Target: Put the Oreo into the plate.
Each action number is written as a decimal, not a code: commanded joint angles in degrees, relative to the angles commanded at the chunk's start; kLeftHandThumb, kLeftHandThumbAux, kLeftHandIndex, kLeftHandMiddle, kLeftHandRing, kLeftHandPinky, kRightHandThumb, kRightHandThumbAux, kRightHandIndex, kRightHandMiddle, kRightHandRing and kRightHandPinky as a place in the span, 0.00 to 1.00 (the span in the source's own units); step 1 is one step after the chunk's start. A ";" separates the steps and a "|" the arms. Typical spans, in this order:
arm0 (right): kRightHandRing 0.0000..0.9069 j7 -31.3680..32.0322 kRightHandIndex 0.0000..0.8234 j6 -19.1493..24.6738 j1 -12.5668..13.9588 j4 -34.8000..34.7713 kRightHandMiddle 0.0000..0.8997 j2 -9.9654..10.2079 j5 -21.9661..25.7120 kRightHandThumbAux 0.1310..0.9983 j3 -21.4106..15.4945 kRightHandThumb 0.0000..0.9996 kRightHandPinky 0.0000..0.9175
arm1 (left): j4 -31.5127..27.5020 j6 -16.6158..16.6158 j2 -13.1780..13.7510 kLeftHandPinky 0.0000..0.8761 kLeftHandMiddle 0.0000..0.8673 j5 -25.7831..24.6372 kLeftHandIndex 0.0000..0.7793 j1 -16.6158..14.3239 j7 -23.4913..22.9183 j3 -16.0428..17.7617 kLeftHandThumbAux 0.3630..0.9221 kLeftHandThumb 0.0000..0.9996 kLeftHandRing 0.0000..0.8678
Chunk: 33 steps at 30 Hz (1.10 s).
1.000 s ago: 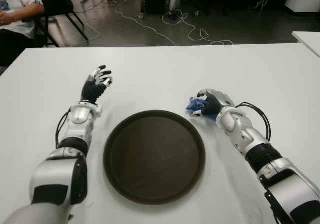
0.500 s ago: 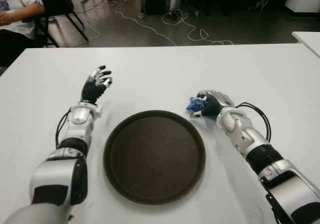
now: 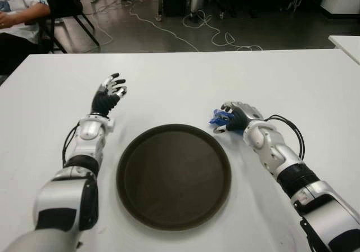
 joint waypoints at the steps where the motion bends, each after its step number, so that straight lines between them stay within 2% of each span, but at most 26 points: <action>1: 0.36 0.24 0.33 0.20 0.18 -0.57 0.34 -0.14 -0.16 0.63 0.07 0.00 0.36 | -0.03 -0.03 -0.01 0.23 0.24 -0.03 0.16 0.02 -0.04 0.01 0.55 0.19 0.23; 5: 0.40 2.08 0.39 1.25 0.74 -3.37 0.39 -1.11 -1.53 0.67 0.88 0.02 0.42 | -0.26 -0.33 -0.10 0.24 0.24 -0.20 0.15 0.14 -0.22 0.10 0.56 0.19 0.23; 7: 0.43 2.95 0.45 1.72 0.80 -4.29 0.43 -1.56 -2.19 0.69 1.45 0.07 0.47 | -0.35 -0.43 -0.12 0.24 0.24 -0.22 0.15 0.20 -0.18 0.10 0.57 0.19 0.23; 8: 0.48 3.40 0.47 1.97 0.84 -4.80 0.48 -1.79 -2.54 0.69 1.73 0.29 0.52 | -0.38 -0.49 -0.13 0.24 0.24 -0.21 0.15 0.23 -0.14 0.09 0.57 0.19 0.23; 9: 0.50 3.73 0.48 2.07 0.91 -5.24 0.50 -2.04 -2.88 0.69 1.98 0.37 0.53 | -0.42 -0.55 -0.14 0.24 0.24 -0.21 0.15 0.27 -0.08 0.09 0.57 0.19 0.23; 10: 0.56 3.96 0.50 2.14 0.99 -5.56 0.56 -2.19 -3.12 0.69 2.12 0.48 0.58 | -0.44 -0.59 -0.14 0.24 0.24 -0.21 0.15 0.29 -0.05 0.09 0.57 0.19 0.23; 11: 0.59 4.09 0.50 2.18 1.07 -5.76 0.60 -2.24 -3.26 0.69 2.13 0.56 0.61 | -0.45 -0.61 -0.14 0.24 0.24 -0.22 0.15 0.31 -0.03 0.09 0.57 0.19 0.23; 14: 0.66 4.19 0.51 1.89 1.31 -6.35 0.67 -2.60 -3.80 0.69 2.35 0.65 0.66 | -0.49 -0.50 -0.17 0.24 0.24 -0.29 0.15 0.34 0.15 0.17 0.57 0.18 0.23; 20: 0.72 4.34 0.52 1.49 1.50 -7.17 0.74 -3.26 -4.28 0.68 2.87 0.69 0.69 | -0.63 -0.53 -0.24 0.23 0.24 -0.70 0.15 0.47 -0.04 0.53 0.58 0.17 0.23; 26: 0.73 5.13 0.52 1.39 1.51 -7.80 0.75 -3.61 -4.62 0.69 3.11 0.69 0.68 | -0.75 -0.45 -0.21 0.21 0.22 -1.19 0.14 0.60 -0.48 0.69 0.55 0.16 0.22; 33: 0.72 6.61 0.52 1.23 1.79 -9.21 0.74 -4.20 -5.25 0.69 3.36 0.69 0.68 | -0.98 -0.99 -0.14 0.20 0.22 -1.23 0.14 0.83 -0.49 0.46 0.57 0.16 0.21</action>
